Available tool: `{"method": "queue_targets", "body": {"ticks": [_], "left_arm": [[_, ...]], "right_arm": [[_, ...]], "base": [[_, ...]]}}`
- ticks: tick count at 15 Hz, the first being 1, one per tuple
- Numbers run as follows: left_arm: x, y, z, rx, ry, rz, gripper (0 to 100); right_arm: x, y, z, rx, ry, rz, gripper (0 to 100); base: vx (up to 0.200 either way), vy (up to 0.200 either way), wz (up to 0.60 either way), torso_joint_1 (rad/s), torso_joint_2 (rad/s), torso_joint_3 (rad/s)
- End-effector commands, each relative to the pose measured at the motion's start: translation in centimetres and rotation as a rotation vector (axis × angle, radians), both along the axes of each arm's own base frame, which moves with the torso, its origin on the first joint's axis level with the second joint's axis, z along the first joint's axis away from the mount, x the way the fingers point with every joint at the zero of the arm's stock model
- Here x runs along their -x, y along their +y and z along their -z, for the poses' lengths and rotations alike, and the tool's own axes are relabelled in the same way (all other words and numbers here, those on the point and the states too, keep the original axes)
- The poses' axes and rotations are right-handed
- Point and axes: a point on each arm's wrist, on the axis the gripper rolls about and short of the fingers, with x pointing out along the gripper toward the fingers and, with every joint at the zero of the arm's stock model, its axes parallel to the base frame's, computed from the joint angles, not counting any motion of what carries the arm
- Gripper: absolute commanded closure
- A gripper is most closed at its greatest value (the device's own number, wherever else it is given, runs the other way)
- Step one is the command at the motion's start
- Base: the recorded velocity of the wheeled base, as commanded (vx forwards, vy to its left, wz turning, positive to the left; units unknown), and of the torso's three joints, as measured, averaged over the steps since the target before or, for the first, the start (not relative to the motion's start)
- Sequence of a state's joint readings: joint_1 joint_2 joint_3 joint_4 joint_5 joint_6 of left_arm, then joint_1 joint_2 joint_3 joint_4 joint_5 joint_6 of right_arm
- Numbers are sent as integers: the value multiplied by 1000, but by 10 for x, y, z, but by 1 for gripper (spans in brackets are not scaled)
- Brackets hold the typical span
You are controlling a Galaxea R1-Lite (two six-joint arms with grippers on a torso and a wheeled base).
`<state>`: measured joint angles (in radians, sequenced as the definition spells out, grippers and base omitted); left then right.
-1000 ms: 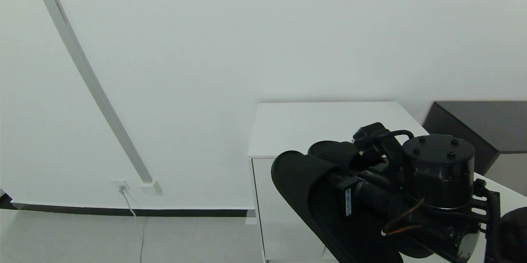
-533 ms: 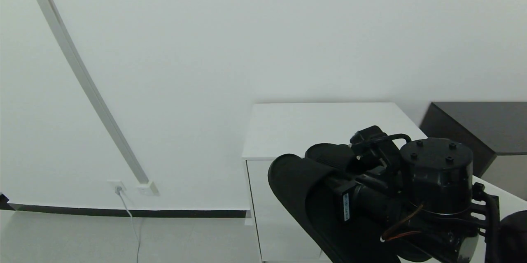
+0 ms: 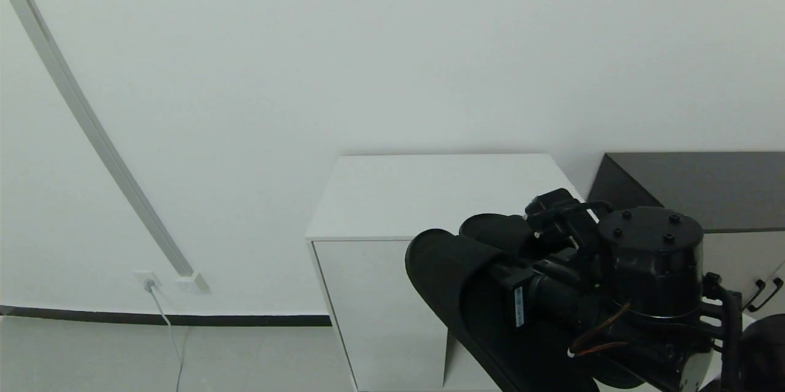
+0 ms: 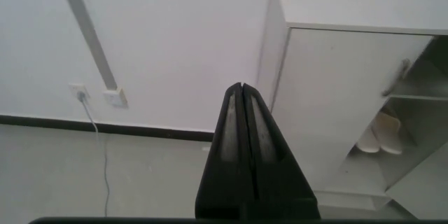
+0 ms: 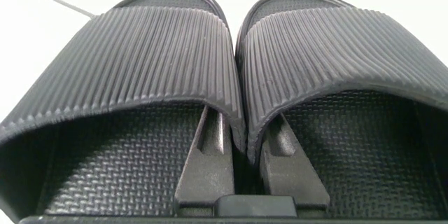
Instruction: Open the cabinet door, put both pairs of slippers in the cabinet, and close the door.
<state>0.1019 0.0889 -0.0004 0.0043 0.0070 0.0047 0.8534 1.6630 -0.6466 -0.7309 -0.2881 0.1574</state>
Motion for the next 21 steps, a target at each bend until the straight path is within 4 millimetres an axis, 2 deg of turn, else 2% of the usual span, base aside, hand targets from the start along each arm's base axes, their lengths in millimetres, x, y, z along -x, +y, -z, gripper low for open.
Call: {"method": "queue_targets", "body": {"ticks": [1,8,21], "left_arm": [[0,0,0,0,1,-2,100],[0,0,0,0,-1,-2,100],[0,0,0,1,-1,-2,100]], "right_arm": [[0,0,4,11,8,1,100],[1,-1,6,10,3,1,100],[2,-2,9,19,12,-3,100]], "base": [[0,-200,0,2,-2,7],[0,-200,0,4,0,2],[0,0,0,0,0,0]]}}
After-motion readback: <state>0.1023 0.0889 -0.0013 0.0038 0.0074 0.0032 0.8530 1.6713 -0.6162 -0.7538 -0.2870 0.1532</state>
